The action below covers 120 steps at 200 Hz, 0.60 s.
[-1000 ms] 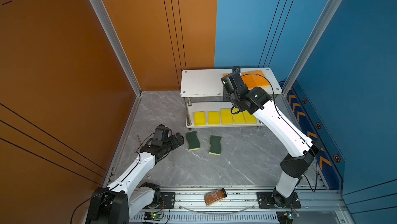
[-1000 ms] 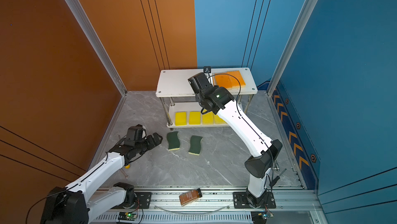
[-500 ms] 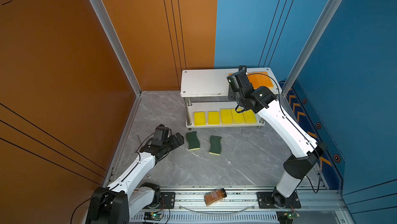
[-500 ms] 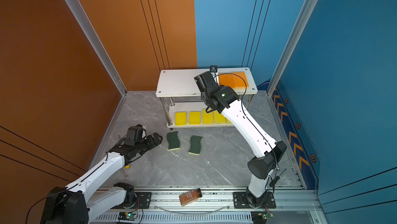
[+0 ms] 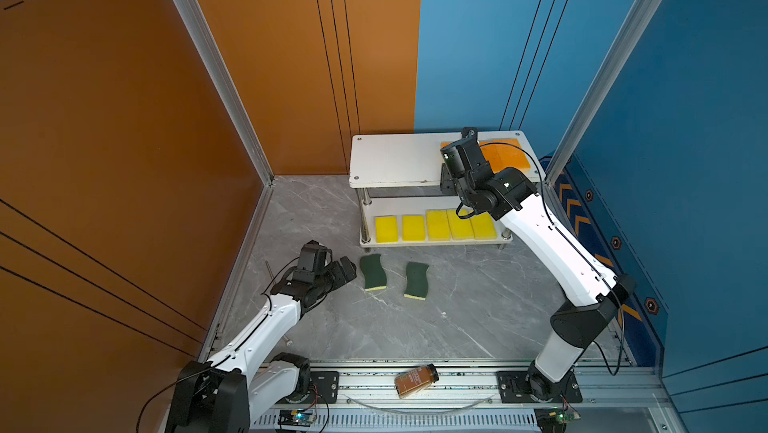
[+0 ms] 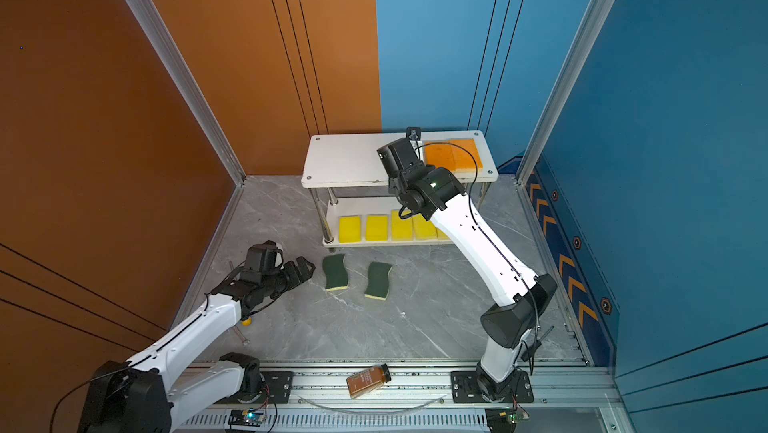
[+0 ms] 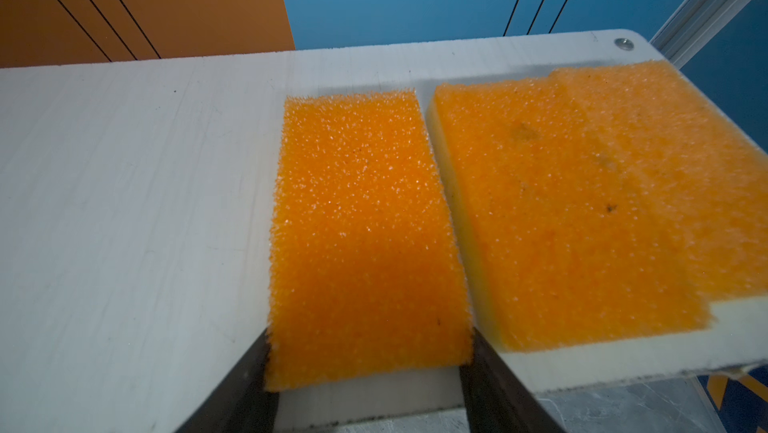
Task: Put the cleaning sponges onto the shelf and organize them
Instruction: 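Open the right gripper and release the orange sponge on the shelf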
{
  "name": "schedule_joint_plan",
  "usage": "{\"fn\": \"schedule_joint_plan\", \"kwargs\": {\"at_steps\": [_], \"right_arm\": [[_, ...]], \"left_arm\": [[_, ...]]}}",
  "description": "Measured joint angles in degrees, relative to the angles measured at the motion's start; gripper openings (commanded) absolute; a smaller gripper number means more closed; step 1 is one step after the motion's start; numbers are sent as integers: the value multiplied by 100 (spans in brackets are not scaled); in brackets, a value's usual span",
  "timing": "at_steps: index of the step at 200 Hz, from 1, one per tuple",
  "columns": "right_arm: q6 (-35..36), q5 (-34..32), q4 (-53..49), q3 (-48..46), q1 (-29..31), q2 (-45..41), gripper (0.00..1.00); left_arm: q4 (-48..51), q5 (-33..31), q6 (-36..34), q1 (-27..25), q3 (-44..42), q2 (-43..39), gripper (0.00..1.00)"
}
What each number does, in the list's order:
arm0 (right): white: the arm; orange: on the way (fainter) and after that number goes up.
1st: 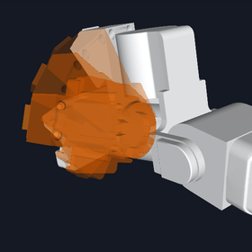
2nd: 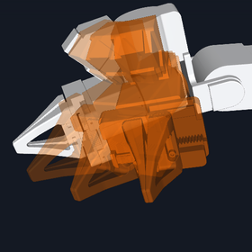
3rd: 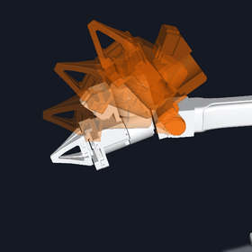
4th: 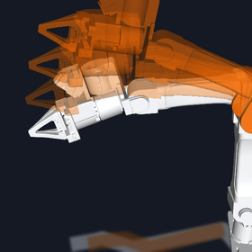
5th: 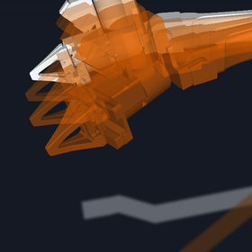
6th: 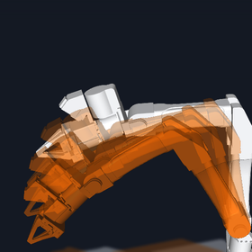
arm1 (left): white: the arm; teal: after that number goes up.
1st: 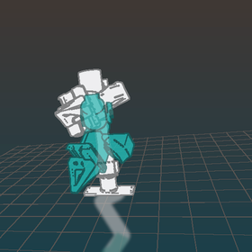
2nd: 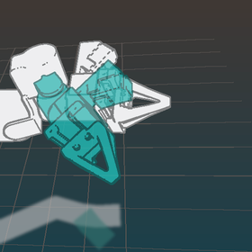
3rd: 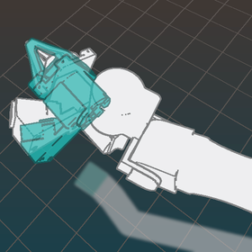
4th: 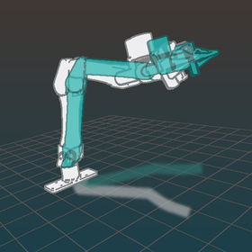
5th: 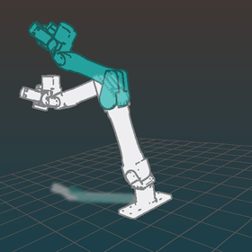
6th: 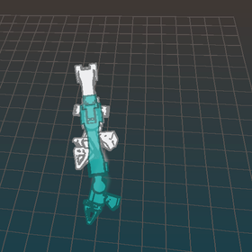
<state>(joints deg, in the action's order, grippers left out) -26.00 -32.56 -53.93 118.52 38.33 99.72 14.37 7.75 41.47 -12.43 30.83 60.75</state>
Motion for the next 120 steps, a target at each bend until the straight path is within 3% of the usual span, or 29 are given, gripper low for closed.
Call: {"fn": "schedule_joint_plan", "kwargs": {"at_steps": [120], "right_arm": [[4,63,107,-46,-42,0,69]], "left_arm": [[0,-2,17,-2,0,0,98]]}}
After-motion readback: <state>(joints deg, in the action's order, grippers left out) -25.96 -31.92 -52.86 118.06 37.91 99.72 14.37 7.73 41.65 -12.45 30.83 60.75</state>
